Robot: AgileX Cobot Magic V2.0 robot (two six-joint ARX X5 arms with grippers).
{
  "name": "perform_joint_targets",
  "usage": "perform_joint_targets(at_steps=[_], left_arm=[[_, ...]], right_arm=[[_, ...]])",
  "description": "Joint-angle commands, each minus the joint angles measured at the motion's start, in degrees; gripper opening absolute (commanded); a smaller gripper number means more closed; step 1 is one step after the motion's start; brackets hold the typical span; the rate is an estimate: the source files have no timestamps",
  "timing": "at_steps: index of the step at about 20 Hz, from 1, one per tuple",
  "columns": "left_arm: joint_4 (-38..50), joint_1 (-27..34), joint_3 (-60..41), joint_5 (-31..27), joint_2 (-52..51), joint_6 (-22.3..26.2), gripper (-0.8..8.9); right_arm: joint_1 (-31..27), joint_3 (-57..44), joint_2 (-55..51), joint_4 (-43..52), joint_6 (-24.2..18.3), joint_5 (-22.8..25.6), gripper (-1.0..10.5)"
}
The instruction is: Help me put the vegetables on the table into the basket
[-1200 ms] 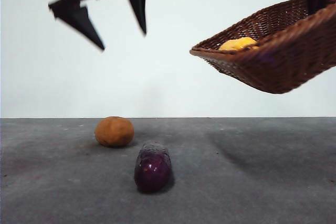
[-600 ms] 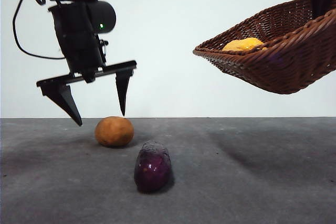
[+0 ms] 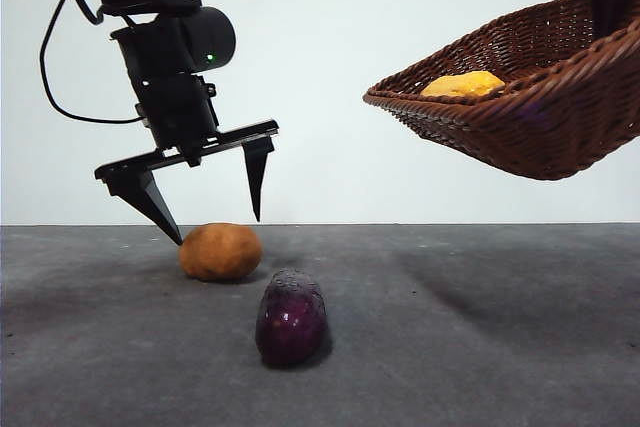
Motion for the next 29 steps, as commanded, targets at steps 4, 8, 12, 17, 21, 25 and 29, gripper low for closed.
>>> perform_joint_targets(at_steps=[4, 8, 12, 17, 21, 25, 29], left_arm=[[-0.2, -0.3, -0.3, 1.7, 3.0, -6.6, 4.45], [0.8, -0.3, -0.3, 1.4, 3.1, -6.4, 4.36], [-0.9, -0.3, -0.3, 3.2, 3.1, -3.8, 3.9], [-2.9, 0.0, -0.3, 0.7, 3.1, 2.1, 1.41], [-3.5, 0.0, -0.3, -0.6, 2.8, 7.5, -0.08], [-2.9, 0.4, -0.3, 3.3, -1.5, 8.9, -0.05], [-3.3, 0.2, -0.3, 6.0, -10.6, 12.2, -0.05]], right_arm=[[0.0, 0.2, -0.3, -1.1, -1.5, -0.4, -0.1], [0.0, 0.2, -0.3, -1.1, -2.3, -0.4, -0.1], [0.0, 0.2, -0.3, -1.1, -2.6, -0.5, -0.1], [0.0, 0.2, -0.3, -1.2, -2.8, -1.3, -0.1], [0.0, 0.2, -0.3, -1.1, -2.8, -1.9, -0.1], [0.0, 0.2, -0.3, -1.1, -2.6, -1.9, -0.1], [0.0, 0.2, -0.3, -0.6, -0.9, -1.9, -0.1]])
